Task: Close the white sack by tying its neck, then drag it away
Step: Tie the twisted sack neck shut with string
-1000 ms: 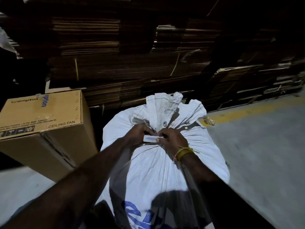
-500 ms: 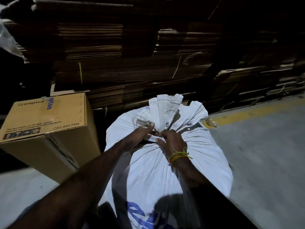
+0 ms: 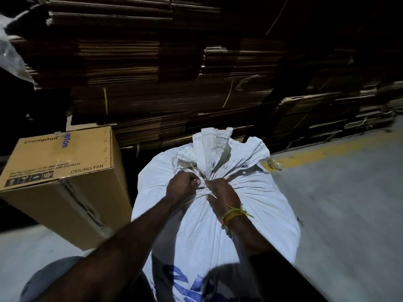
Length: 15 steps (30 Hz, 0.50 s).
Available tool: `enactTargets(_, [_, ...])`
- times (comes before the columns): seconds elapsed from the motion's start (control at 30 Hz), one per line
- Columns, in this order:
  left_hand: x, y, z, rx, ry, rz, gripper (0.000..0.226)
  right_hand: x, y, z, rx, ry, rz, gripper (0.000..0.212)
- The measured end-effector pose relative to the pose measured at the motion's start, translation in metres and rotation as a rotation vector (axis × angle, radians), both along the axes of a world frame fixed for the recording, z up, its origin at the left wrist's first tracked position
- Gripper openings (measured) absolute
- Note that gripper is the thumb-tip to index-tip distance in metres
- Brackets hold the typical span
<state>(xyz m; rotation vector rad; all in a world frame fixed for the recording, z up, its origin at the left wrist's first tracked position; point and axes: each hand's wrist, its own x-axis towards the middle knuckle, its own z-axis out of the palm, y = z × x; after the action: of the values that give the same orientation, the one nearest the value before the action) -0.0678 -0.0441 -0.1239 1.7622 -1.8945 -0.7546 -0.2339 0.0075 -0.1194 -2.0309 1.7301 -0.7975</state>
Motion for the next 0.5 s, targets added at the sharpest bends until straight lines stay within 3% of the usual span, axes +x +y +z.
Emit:
enactTargets(0.2, [-0.001, 0.029, 0.002, -0.173, 0.050, 0.107, 0.037, -0.014, 0.029, -0.005, 0.114, -0.187, 0.073, 0.055])
enactTargets(0.37, [0.010, 0.067, -0.004, -0.333, 0.039, 0.218, 0.035, -0.042, 0.062, -0.013, 0.130, -0.160, -0.023, 0.053])
enactTargets(0.5, [0.017, 0.087, -0.015, -0.229, -0.107, 0.123, 0.053, -0.052, 0.080, -0.010, 0.171, -0.125, -0.129, 0.053])
